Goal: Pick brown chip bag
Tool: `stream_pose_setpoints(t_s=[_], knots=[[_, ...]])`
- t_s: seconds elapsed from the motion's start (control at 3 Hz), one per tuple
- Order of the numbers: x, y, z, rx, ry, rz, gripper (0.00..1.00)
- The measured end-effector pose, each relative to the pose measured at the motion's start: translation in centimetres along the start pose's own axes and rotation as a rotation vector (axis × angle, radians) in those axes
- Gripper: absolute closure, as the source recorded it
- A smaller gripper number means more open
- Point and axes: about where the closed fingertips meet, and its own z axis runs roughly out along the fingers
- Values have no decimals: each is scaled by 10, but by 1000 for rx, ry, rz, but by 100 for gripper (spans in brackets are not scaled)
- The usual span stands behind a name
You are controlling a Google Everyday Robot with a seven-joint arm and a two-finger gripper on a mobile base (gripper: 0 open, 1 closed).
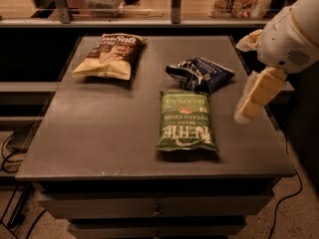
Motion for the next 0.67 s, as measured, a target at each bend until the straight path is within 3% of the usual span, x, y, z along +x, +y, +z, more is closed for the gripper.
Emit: stream_pose_setpoints(t_s=[0.67], knots=[[-6, -2, 11, 0, -3, 23, 0]])
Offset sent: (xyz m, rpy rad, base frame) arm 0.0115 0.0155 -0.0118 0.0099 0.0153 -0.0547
